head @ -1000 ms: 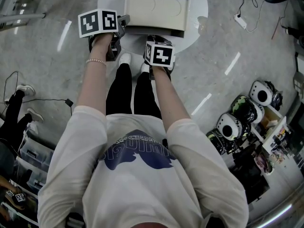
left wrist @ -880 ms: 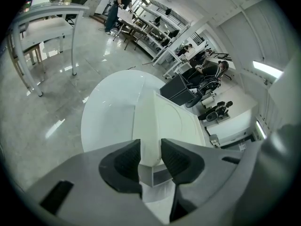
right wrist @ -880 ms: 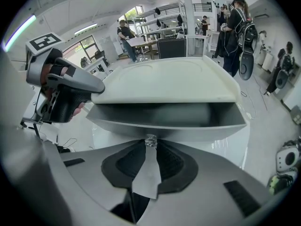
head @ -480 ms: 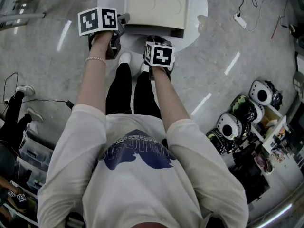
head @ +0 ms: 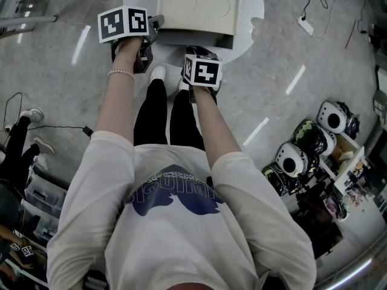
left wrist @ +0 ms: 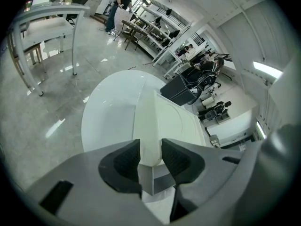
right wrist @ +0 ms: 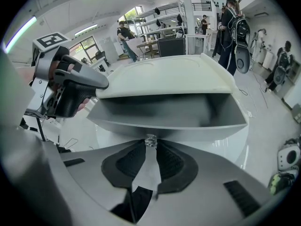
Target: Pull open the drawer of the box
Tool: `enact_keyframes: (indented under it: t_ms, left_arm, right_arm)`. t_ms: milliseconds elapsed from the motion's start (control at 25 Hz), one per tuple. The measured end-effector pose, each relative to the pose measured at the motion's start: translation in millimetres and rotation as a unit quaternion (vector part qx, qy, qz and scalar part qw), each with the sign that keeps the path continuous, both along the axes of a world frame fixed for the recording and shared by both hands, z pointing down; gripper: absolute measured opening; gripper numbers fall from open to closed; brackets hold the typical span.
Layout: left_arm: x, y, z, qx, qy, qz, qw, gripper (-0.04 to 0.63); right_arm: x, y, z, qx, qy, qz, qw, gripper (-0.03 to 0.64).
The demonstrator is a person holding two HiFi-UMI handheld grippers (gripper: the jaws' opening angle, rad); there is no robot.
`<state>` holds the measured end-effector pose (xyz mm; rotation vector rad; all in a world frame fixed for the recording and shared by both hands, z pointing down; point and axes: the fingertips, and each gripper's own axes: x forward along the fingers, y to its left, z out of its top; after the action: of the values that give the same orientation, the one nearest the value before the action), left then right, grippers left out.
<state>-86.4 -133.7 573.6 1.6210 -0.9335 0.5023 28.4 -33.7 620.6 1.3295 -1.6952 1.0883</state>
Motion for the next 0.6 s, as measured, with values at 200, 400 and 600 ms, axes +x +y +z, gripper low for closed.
enact_keyframes:
  t_ms: [200, 400, 600]
  left_arm:
    - [-0.5, 0.4, -1.6, -0.001, -0.005, -0.001, 1.0, 0.127]
    - [-1.5, 0.2, -2.1, -0.001, -0.006, -0.004, 1.0, 0.127]
    - [-2.0, 0.4, -2.1, 0.0, -0.009, -0.004, 1.0, 0.127]
  right_arm:
    - [-0.2, 4.8, -1.4, -0.001, -0.001, -0.004, 1.0, 0.069]
    - [-0.1, 10.2, -2.1, -0.003, -0.001, -0.005, 1.0, 0.069]
    - [-1.7, 15.1, -1.2, -0.005, -0.005, -0.003, 1.0, 0.068]
